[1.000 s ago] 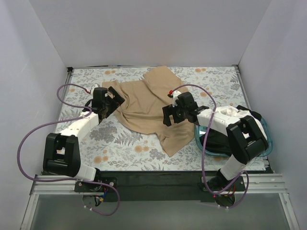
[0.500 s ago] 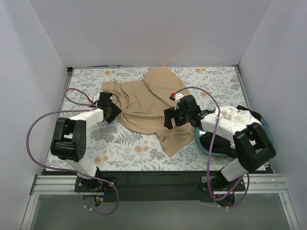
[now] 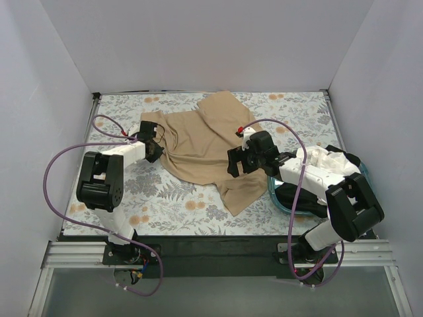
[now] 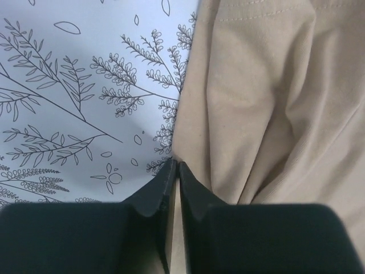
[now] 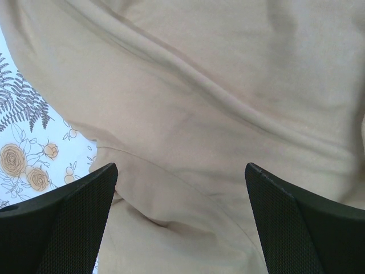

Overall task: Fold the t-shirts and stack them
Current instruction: Flatten the tshirt out

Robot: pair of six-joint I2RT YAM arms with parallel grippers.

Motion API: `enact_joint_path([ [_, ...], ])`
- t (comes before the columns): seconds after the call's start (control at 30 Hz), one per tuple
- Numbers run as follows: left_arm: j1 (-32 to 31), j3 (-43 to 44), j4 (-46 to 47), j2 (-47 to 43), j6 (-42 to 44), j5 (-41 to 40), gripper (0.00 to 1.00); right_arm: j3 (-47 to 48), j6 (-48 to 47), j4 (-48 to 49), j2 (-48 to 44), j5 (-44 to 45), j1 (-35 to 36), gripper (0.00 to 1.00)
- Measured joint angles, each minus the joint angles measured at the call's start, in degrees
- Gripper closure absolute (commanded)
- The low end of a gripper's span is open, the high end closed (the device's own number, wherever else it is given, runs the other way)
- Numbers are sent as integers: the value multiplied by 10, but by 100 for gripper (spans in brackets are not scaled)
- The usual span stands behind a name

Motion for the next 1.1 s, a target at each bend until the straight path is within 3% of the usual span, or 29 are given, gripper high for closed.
enact_joint_path([
  [0.43, 0, -20, -5, -18, 11, -24, 100, 0, 0, 0, 0, 4, 0, 2],
  [0.63, -3, -73, -75, -111, -17, -63, 100, 0, 0, 0, 0, 4, 0, 2],
  [0.83, -14, -113, -183, -221, -103, -118, 100, 0, 3, 0, 0, 4, 0, 2],
  [1.1, -21, -198, -266, -300, -160, -115, 100, 0, 13, 0, 0, -5, 0, 2],
])
